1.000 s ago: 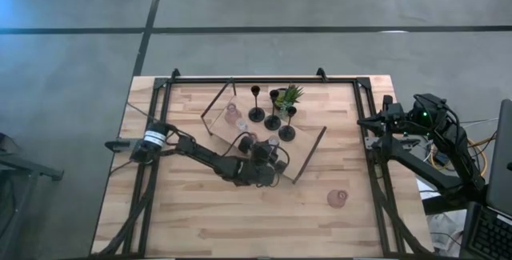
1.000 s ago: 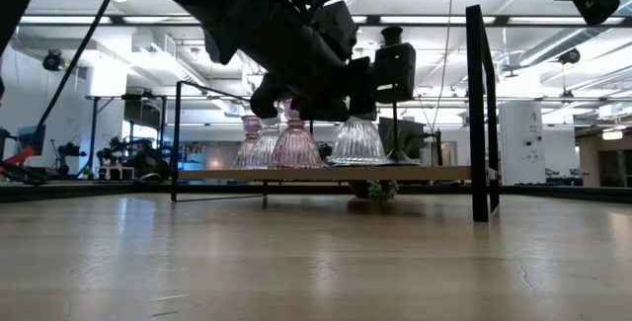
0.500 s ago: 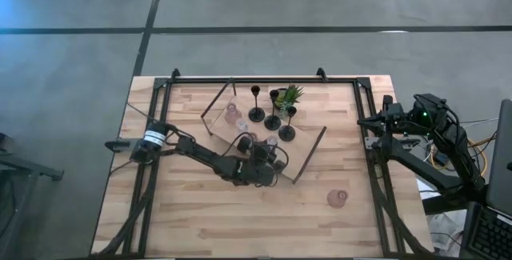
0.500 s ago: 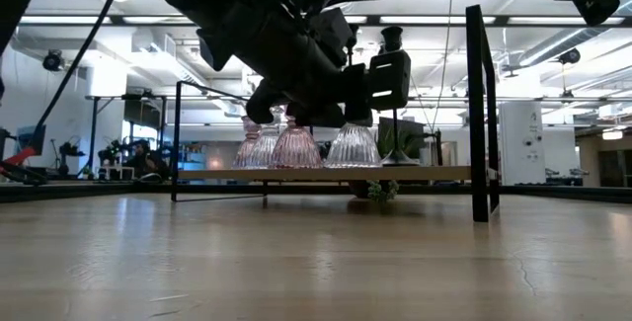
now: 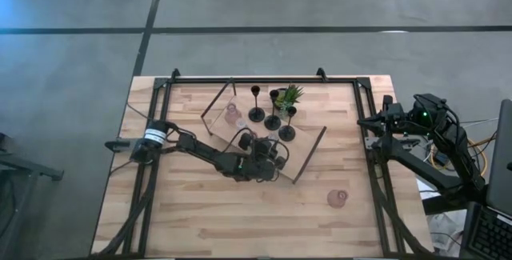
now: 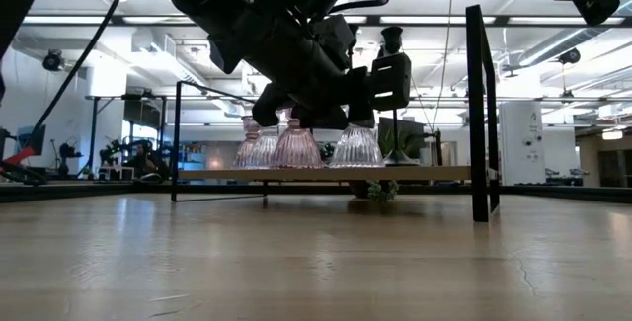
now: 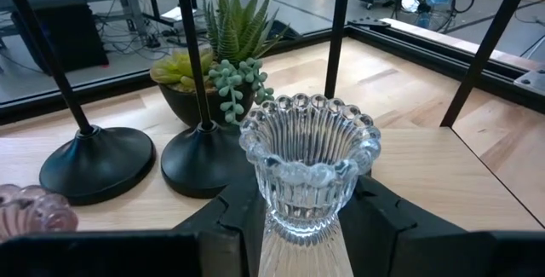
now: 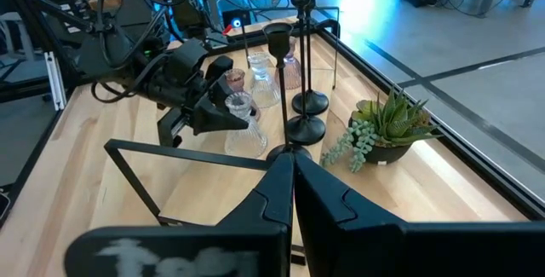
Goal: Pick & Place candle stick holders
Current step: Put the transparent glass candle holder on the shelf
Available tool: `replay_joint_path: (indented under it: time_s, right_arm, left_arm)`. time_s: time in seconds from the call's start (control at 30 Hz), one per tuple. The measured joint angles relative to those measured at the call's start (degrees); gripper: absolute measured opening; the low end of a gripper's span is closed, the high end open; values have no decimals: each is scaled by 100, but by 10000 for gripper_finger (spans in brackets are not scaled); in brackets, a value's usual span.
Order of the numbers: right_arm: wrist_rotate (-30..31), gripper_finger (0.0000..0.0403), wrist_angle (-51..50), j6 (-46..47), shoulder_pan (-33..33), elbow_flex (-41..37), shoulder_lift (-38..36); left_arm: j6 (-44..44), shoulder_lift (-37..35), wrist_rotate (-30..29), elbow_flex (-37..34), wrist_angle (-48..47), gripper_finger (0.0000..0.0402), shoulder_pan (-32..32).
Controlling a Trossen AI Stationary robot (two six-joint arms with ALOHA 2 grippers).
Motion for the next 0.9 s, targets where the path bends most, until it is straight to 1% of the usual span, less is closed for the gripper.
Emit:
replay_joint_path:
  time_s: [0.2, 0.4, 0.77, 0.9]
  right_arm:
    - [1, 8, 0, 0, 2, 2, 0]
    - [0, 8, 0, 0, 2, 0, 0]
    - [1, 8, 0, 0, 1, 1, 0]
    - [0, 8, 0, 0, 2, 2, 0]
  left_arm:
    - [5, 0, 10, -1, 6, 122, 1]
    - [257, 0, 96, -11, 237, 150, -29]
    - [337, 0, 26, 15, 345, 161, -60]
    - [337, -12, -5, 17, 344, 179, -60]
